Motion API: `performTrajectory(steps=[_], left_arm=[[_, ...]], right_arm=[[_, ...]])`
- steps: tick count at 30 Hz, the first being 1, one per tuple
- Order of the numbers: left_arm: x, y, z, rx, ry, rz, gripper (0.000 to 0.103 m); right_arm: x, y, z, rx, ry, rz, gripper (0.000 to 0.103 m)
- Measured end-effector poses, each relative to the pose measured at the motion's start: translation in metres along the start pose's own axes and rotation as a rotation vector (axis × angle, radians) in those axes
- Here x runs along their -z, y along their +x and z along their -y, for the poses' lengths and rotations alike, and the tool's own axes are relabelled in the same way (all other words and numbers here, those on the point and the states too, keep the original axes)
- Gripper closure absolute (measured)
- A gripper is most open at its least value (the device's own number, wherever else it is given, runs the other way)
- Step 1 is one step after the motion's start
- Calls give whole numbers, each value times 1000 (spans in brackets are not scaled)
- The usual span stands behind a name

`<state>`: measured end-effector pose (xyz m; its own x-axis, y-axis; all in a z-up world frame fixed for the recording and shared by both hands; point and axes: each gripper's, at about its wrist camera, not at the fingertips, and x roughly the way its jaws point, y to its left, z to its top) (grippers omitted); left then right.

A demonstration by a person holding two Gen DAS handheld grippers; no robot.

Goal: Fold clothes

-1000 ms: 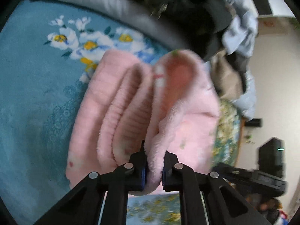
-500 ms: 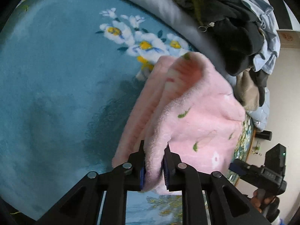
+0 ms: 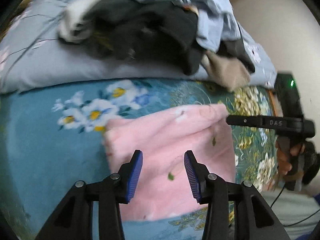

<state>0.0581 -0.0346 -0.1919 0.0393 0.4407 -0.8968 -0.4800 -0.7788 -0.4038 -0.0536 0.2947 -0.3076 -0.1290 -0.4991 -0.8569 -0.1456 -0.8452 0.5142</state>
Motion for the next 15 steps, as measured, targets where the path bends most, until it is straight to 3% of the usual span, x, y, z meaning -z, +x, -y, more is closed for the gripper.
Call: performTrajectory(steps=[5, 15], left_arm=[[-1, 48, -36, -2, -169, -23, 56], [-6, 77, -56, 23, -290, -14, 56]], right_arm=[[-11, 14, -9, 41, -140, -14, 53], [-34, 65, 40, 36, 78, -61, 53]])
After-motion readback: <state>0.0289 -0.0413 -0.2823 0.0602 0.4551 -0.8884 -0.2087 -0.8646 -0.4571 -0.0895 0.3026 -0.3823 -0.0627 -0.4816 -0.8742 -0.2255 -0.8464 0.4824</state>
